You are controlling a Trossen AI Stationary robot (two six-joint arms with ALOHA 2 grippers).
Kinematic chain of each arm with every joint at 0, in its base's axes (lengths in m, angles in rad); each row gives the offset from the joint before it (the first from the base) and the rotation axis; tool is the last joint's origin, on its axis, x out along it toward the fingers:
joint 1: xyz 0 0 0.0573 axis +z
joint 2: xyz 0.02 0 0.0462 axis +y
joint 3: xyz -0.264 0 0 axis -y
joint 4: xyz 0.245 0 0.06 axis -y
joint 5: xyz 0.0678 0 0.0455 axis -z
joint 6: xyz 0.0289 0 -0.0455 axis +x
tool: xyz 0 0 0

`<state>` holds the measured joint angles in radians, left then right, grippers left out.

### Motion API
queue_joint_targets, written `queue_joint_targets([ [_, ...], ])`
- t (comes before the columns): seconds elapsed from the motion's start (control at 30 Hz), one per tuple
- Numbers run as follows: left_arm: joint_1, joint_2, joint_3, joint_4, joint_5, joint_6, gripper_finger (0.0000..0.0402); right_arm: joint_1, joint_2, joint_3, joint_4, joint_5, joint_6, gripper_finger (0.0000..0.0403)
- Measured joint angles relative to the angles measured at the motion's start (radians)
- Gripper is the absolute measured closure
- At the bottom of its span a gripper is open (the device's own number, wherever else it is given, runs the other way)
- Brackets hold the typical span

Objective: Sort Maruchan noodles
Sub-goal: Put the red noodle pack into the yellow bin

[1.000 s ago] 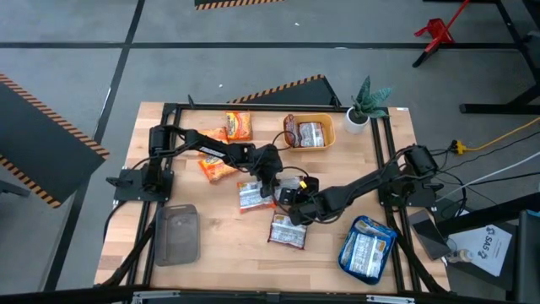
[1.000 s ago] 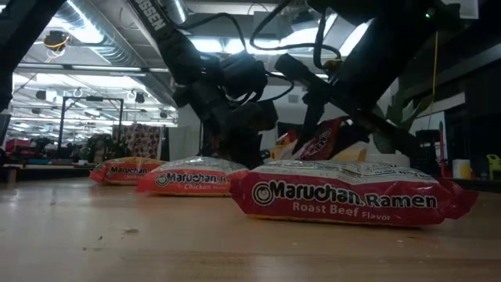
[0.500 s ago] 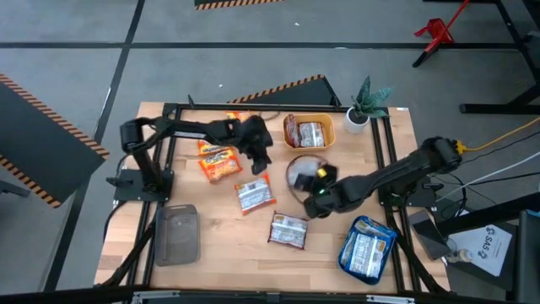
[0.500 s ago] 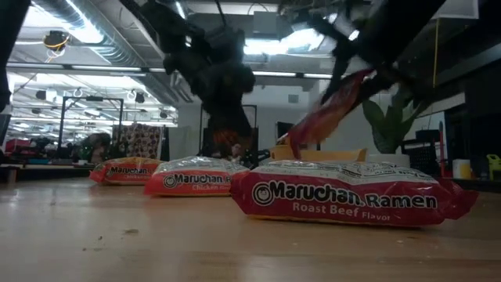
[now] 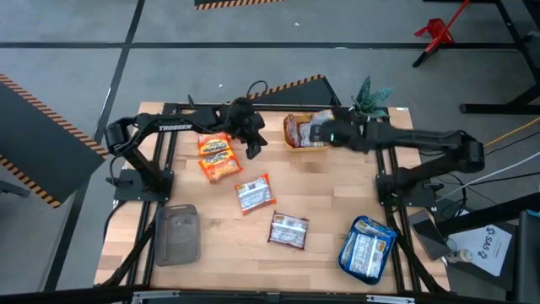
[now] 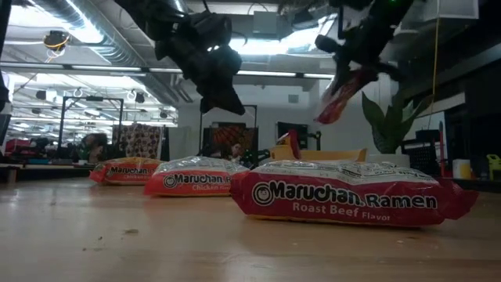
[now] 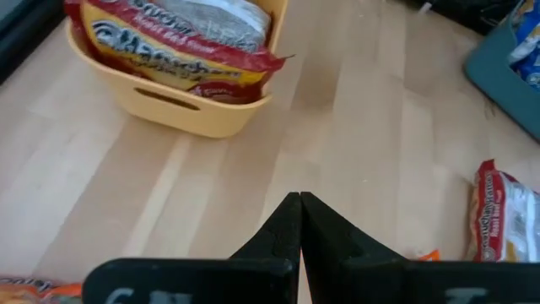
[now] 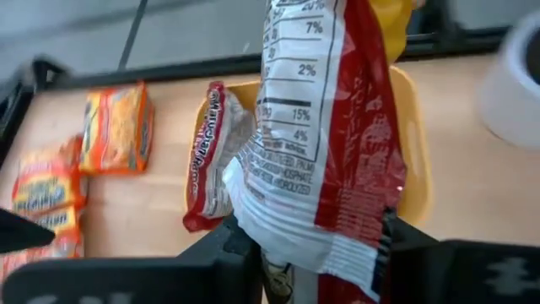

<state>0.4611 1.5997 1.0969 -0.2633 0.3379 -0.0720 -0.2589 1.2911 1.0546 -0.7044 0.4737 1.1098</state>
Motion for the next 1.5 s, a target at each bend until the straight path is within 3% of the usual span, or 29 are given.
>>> queue_joint_targets([
  [0.17, 0.021, 0.000, 0.000, -0.011, 0.014, 0.030, 0.0402, -0.182, 0.011, -0.006, 0.057, -0.271, -0.232, 0.0310],
  [0.27, 0.040, 0.000, 0.000, -0.017, 0.050, 0.030, 0.0402, -0.238, 0.017, -0.035, 0.062, -0.369, -0.299, 0.0310],
  [0.43, 0.056, 0.000, 0.000, -0.016, 0.047, 0.026, 0.0401, -0.274, 0.016, -0.153, 0.253, -0.467, -0.305, 0.0310],
  [0.77, 0.086, 0.000, 0.000, -0.012, 0.019, -0.013, 0.0402, -0.317, 0.026, -0.382, 0.654, -0.519, -0.265, 0.0310],
  [1.07, 0.088, 0.000, 0.000, 0.014, -0.033, -0.029, 0.0401, -0.351, 0.119, -0.388, 0.666, -0.598, -0.280, 0.0282],
  [1.37, 0.090, 0.000, 0.000, 0.021, -0.034, -0.030, 0.0401, -0.352, 0.127, -0.345, 0.698, -0.590, -0.337, 0.0201],
  [1.5, 0.091, 0.000, 0.000, 0.021, -0.034, -0.030, 0.0401, -0.351, 0.127, -0.270, 0.580, -0.537, -0.387, 0.0172],
])
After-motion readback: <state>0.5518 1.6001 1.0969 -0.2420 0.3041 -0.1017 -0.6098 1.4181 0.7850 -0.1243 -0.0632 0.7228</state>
